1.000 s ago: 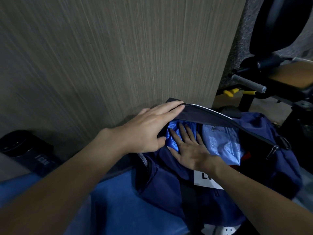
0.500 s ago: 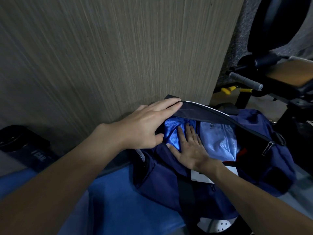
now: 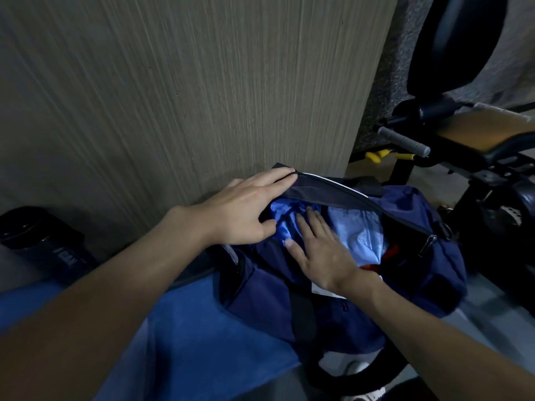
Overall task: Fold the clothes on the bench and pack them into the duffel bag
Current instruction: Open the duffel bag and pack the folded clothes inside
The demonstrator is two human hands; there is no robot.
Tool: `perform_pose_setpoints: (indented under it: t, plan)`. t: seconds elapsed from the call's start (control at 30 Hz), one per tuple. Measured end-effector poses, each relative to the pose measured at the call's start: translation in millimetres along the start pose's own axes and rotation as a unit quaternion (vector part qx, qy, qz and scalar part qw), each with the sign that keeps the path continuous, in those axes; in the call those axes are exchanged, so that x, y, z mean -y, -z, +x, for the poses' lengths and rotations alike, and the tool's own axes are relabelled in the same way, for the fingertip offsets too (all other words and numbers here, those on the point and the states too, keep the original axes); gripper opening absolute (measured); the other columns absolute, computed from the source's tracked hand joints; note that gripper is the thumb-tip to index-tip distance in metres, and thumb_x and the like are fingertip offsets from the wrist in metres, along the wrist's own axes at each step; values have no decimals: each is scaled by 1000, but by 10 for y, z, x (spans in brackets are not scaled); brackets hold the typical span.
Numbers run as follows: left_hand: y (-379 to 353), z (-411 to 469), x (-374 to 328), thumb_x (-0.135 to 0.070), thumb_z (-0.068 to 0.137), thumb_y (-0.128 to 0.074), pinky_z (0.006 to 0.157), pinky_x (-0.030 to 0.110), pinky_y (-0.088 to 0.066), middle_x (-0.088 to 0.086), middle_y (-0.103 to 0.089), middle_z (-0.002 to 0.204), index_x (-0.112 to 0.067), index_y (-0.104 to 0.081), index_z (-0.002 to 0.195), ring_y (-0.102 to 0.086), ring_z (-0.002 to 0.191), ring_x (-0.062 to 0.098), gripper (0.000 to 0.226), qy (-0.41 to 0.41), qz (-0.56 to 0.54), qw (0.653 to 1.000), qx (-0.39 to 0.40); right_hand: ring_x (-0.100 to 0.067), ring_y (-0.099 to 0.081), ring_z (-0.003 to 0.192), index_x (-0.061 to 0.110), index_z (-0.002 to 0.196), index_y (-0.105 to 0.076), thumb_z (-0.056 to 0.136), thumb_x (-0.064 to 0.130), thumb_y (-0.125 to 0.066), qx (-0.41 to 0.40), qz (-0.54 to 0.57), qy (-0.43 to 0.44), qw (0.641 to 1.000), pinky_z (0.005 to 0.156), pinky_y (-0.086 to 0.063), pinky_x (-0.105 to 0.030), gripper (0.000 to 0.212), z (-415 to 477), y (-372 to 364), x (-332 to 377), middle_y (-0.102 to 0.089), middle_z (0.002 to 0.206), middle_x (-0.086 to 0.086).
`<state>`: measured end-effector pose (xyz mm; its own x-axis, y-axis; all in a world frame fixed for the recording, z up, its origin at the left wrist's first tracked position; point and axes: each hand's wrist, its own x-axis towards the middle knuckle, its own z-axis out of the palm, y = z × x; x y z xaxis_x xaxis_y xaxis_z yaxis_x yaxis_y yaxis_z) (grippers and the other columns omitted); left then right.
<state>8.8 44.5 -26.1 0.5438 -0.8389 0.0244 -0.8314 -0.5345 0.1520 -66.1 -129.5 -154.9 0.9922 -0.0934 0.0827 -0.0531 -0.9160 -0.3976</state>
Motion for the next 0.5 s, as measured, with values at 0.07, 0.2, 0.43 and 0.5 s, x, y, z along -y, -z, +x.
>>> perform_pose_setpoints:
  t: [0.07, 0.2, 0.43, 0.5]
  plan:
    - [-21, -6, -56, -25, 92, -60, 122, 44, -17, -18, -1, 165, -29, -9, 160, -6, 151, 4, 84, 3, -4, 1000, -4, -24, -9, 150, 16, 153, -24, 94, 63, -11, -46, -6, 22, 999, 121, -15, -42, 76, -150, 75, 60, -16, 161, -8]
    - [-75, -146, -151, -24, 95, -57, 122, 43, -18, -10, -14, 165, -23, -26, 157, -13, 150, 7, 69, 18, -25, 999, -15, -28, -47, 113, 12, 120, -60, 97, 51, -21, -108, 40, 78, 990, 99, -40, -44, 60, -392, 186, 310, -57, 122, -8]
    - [-464, -955, 224, -20, 92, -57, 109, 31, -41, -4, -59, 135, -16, -62, 133, -52, 127, 9, 42, 120, -212, 954, -175, -11, -53, 89, 15, 104, -64, 98, 31, -46, -37, 186, 171, 967, 81, -42, -23, 25, -611, 92, 1015, -60, 95, 2]
    - [-611, -1252, 439, -16, 94, -58, 107, 30, -43, -7, -62, 127, -17, -65, 128, -56, 120, 8, 35, 194, -234, 930, -210, -8, -56, 90, 14, 109, -64, 97, 24, -52, -9, 204, 188, 961, 82, -43, -19, 19, -599, 1, 1237, -61, 100, 2]
